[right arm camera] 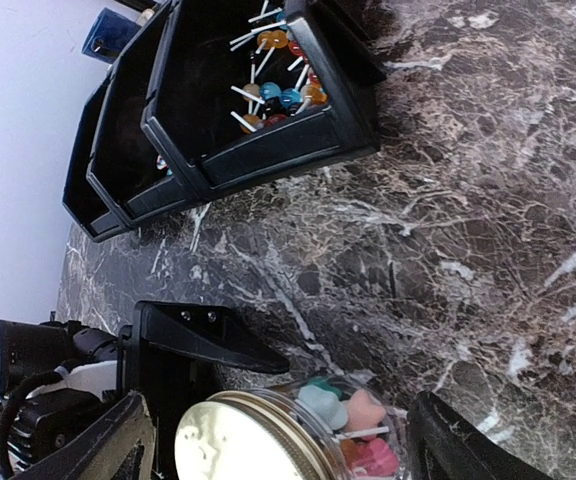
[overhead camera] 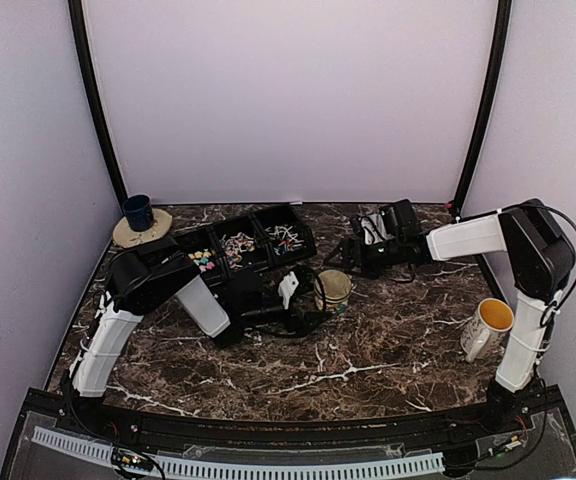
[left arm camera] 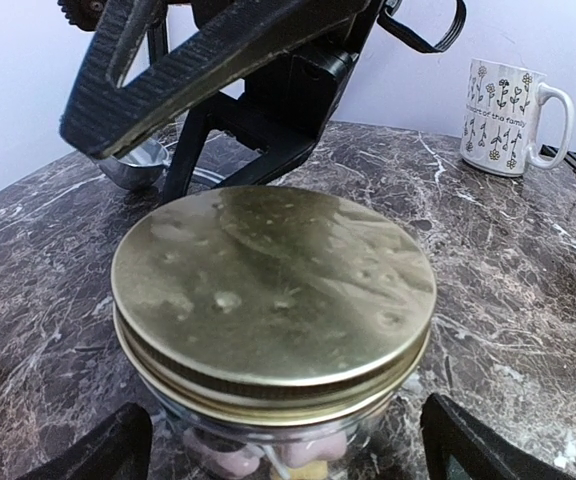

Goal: Pack the candies
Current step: Hold the packing bottle at the center of the board.

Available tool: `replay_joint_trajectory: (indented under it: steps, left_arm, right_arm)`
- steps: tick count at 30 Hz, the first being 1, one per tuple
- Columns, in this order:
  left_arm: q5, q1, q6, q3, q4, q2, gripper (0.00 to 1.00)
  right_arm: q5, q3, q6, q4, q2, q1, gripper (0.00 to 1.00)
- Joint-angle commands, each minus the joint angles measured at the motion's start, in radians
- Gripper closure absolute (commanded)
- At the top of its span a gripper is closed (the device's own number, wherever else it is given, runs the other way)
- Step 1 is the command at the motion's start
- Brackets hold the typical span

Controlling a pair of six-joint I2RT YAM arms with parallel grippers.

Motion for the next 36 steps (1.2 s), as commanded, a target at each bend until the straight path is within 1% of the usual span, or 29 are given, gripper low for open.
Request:
replay_joint_trajectory:
  steps: [1,5,9,12,17,22,27,30,36]
  left_arm:
    - [0.006,-0.007,-0.017,0.004,-0.077,0.030,0.03]
    - [0.026,-0.007,-0.019,0.003,-0.082,0.030,0.03]
    - [0.064,-0.011,-0.014,0.024,-0.143,0.037,0.04]
    - [0.049,-0.015,-0.006,-0.001,-0.103,0.038,0.03]
    - [0.054,-0.016,0.003,0.000,-0.113,0.044,0.04]
    - [0.075,-0.017,0.010,-0.007,-0.102,0.052,0.04]
    - [0.109,-0.019,0.039,-0.026,-0.101,0.054,0.08]
    - [0.145,-0.021,0.057,-0.030,-0.112,0.057,0.08]
    - [0.167,-0.027,0.092,-0.035,-0.135,0.060,0.09]
  right_arm:
    - [-0.021,0.042,-0.029,-0.013,0.019,0.026,0.13]
    - [-0.021,0.027,-0.036,-0.027,0.004,0.033,0.13]
    - [-0.034,0.005,-0.048,-0.037,-0.014,0.042,0.14]
    - [-0.038,-0.009,-0.057,-0.045,-0.027,0.051,0.14]
    - [-0.039,-0.028,-0.061,-0.054,-0.050,0.059,0.14]
    - [-0.057,-0.056,-0.057,-0.046,-0.070,0.071,0.14]
    - [-0.046,-0.087,-0.052,-0.047,-0.104,0.079,0.14]
    - [-0.049,-0.097,-0.052,-0.048,-0.114,0.083,0.14]
    - [-0.043,-0.107,-0.047,-0.052,-0.127,0.092,0.14]
